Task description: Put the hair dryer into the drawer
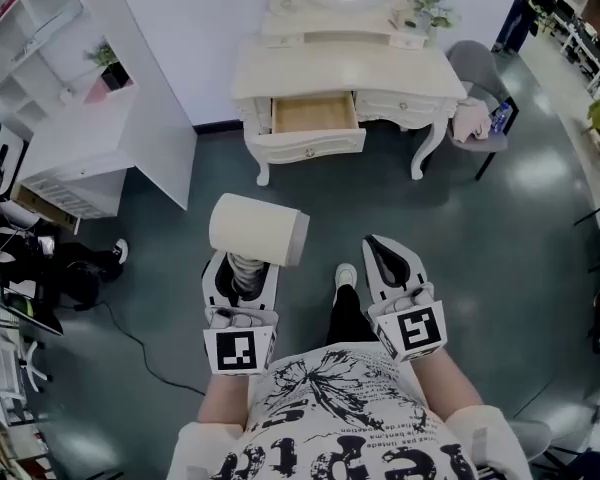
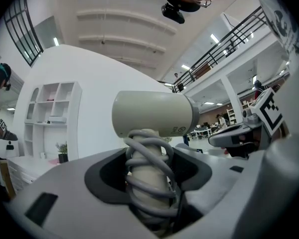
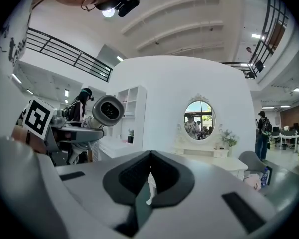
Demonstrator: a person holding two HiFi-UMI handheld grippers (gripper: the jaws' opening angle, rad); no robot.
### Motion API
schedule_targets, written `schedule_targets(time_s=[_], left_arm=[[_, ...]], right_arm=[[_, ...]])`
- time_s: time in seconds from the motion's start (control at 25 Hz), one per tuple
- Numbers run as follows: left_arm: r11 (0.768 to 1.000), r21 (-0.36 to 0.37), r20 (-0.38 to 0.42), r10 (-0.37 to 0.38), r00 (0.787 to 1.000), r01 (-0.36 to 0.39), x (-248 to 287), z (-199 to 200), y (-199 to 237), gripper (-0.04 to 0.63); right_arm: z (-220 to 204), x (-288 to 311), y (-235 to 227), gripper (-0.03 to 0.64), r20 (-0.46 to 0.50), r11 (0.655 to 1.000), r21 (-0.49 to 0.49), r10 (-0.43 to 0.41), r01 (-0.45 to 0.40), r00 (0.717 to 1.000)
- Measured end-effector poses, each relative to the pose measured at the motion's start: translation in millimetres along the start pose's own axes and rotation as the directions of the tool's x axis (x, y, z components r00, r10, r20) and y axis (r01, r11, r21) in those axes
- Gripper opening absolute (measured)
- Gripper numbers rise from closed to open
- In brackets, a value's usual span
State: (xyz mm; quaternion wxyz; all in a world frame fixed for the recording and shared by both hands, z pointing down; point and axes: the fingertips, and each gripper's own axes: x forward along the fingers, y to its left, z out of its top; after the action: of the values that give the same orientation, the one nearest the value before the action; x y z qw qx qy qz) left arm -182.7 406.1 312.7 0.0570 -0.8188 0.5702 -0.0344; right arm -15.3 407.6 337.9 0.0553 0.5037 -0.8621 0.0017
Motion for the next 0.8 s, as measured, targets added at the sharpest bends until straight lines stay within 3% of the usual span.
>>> schedule_targets(time_s=[0.4, 0.8], left_arm=[[0.997, 0.0, -0.002, 0.071, 0.997, -0.071, 157, 4, 16, 0.253], [0.997, -0.002, -0.022, 0.081, 0.996, -0.081, 297, -14, 26, 0.253]], right_arm=[[17, 122, -118, 0.017, -0.004, 0.997, -0.022, 0.068, -0.068, 0.998], [12, 230, -217, 0.017, -0.02, 0.994, -0.013, 0.104, -0.104, 0.994]])
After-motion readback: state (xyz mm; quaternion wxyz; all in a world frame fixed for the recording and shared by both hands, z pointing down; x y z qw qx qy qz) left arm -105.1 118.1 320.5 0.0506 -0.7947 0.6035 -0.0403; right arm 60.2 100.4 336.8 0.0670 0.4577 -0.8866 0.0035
